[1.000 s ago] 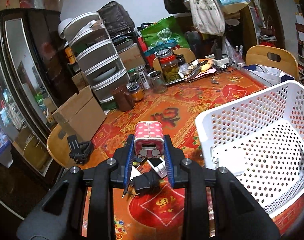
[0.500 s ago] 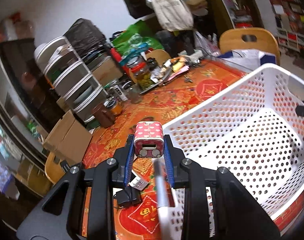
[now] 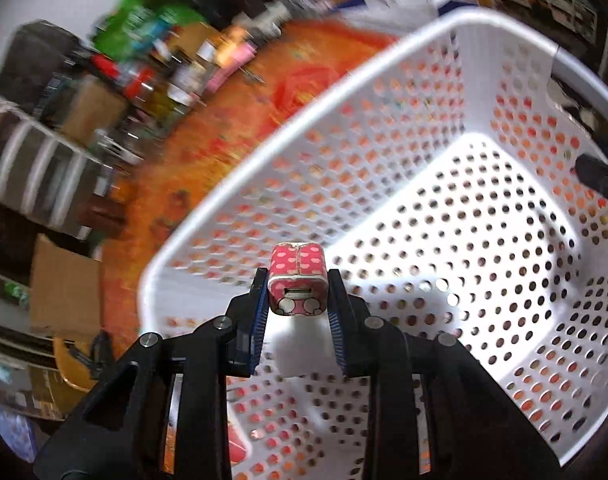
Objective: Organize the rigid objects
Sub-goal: 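Carry the pink charger into the basket and release it, then grasp the black coiled power adapter with the left tool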
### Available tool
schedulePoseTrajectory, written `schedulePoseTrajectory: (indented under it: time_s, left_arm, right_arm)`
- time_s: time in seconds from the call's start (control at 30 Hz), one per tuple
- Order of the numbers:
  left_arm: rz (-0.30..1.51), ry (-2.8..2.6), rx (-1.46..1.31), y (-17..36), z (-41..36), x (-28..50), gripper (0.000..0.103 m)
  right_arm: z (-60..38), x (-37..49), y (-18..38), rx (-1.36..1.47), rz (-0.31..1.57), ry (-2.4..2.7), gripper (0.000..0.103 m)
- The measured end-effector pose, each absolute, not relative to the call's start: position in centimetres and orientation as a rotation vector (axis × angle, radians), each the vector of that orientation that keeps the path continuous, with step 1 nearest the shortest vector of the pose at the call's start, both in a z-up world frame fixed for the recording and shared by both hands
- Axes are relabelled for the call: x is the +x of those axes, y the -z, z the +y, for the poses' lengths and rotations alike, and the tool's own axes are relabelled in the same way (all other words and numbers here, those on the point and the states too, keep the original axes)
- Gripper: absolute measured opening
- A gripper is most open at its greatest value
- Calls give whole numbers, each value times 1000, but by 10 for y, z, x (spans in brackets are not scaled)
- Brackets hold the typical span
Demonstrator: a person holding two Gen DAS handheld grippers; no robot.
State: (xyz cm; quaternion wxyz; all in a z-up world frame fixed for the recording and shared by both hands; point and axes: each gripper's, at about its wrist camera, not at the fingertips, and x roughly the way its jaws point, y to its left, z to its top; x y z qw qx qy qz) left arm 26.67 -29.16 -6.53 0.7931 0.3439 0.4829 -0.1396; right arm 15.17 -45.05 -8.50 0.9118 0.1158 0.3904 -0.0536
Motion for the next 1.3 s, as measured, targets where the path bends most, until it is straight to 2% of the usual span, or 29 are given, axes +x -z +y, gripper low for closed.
schedulePoseTrajectory:
  time_s: [0.1,0.13,0.2,0.23,0.27,0.33,0.4,0.47,0.53,0.6,0.73,0.87,1.2,1.23,1.3]
  left_arm:
    - [1181,365,706,84,-292,282,26]
    - [1199,380,705,88,-291,284,30]
    - [1183,392,709,87,-289,284,49]
    - [1148,387,705,82,-287,284,64]
    - [1091,363,683,71,-279,281,72]
    - [1001,332,607,47,-254,271,73]
    - [932,324,472,19,-209,261,79]
    - [862,293,337,0,-146,249,103]
    - [828,194,250,-2,-87,244,103]
    - [854,47,153,19,-27,247,103]
    - [962,10,6,72,32,252,103]
    - [1002,26,-27,118,31,247,103]
    - [1049,-39,49,171,2,279,103]
    - [1050,-41,40,172,3,281,101]
    - [1035,-53,32,169,3,283,88]
  right_arm:
    - [-451,152,85,239,808,112,21]
    - [-451,152,85,239,809,113,21]
    - [-451,152,85,238,812,115,21]
    - [-450,153,85,236,813,117,21]
    - [-450,152,85,236,813,117,21]
    - [-450,152,85,234,815,121,21]
    - [-450,153,85,229,819,124,21]
    - [-450,154,85,226,822,125,21]
    - [-450,154,85,224,823,128,21]
    - [-449,155,85,221,824,131,21]
    - [-449,154,85,221,820,136,21]
    - [-449,156,85,218,824,144,21]
    - [-447,157,85,208,836,174,21]
    - [-447,157,85,208,836,175,21]
    - [-448,157,85,207,836,176,21]
